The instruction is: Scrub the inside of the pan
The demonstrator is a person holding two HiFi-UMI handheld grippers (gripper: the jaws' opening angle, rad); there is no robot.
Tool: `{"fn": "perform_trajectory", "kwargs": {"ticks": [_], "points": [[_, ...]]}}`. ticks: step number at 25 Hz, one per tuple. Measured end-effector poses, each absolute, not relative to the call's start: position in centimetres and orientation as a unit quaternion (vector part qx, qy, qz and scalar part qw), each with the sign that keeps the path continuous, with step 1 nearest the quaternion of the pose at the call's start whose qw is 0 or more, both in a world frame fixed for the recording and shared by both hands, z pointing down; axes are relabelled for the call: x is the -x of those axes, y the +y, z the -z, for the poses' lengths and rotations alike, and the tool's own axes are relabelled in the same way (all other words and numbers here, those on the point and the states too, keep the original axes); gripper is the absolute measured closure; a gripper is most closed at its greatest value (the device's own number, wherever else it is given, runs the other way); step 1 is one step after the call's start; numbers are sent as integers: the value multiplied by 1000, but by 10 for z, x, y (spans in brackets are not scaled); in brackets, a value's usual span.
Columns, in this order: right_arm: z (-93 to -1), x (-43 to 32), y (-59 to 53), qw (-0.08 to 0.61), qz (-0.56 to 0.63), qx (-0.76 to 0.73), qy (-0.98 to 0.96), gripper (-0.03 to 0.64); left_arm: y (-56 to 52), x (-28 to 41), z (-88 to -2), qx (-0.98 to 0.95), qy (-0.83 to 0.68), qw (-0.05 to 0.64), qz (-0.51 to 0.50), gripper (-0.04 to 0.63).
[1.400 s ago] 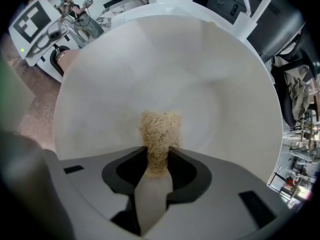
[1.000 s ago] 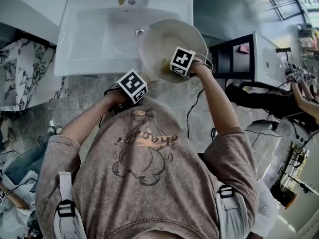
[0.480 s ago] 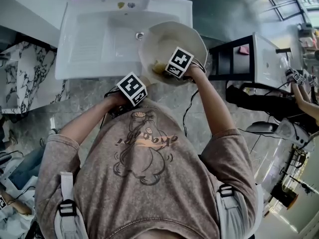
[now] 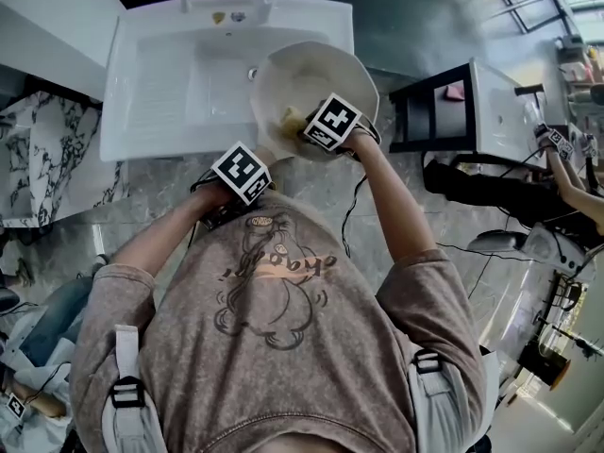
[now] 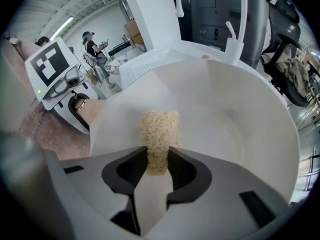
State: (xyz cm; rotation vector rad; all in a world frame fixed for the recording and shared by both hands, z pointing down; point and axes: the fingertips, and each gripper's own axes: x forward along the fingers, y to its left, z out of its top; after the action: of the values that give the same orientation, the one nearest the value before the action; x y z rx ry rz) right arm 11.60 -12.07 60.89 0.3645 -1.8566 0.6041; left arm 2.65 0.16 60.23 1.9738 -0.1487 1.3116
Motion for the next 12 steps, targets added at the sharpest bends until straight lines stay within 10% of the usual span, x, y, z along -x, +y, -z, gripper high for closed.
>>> {"fn": "perform_trajectory", "kwargs": {"ticks": [12], "points": [[-552, -94, -152, 468, -210, -230, -827, 476, -14, 4, -592, -763, -110, 405, -491, 541]]}}
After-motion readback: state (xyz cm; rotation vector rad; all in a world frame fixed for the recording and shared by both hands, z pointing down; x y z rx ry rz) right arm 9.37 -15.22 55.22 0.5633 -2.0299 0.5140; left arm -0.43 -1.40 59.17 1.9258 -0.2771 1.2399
